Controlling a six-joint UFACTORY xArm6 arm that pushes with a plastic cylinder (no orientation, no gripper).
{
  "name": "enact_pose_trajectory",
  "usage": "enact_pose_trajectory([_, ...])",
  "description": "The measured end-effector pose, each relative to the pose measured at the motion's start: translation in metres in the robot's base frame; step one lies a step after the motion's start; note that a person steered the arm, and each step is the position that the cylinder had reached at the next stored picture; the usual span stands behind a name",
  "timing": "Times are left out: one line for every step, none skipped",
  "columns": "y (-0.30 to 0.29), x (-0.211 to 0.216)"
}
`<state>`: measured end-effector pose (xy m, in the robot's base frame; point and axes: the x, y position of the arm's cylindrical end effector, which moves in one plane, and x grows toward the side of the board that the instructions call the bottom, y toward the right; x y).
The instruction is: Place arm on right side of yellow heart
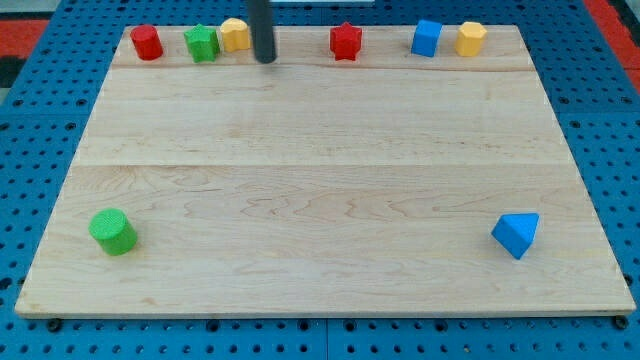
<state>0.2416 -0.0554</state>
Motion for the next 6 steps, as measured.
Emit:
enact_pose_trajectory([0.024, -0.048])
enact_pose_trajectory([0.007, -0.049])
enact_pose_trajectory([-0.012, -0.049])
enact_pose_trajectory([-0.018, -0.049])
enact_pose_trajectory([-0.024, -0.05])
enact_pose_trajectory([-0.023, -0.049])
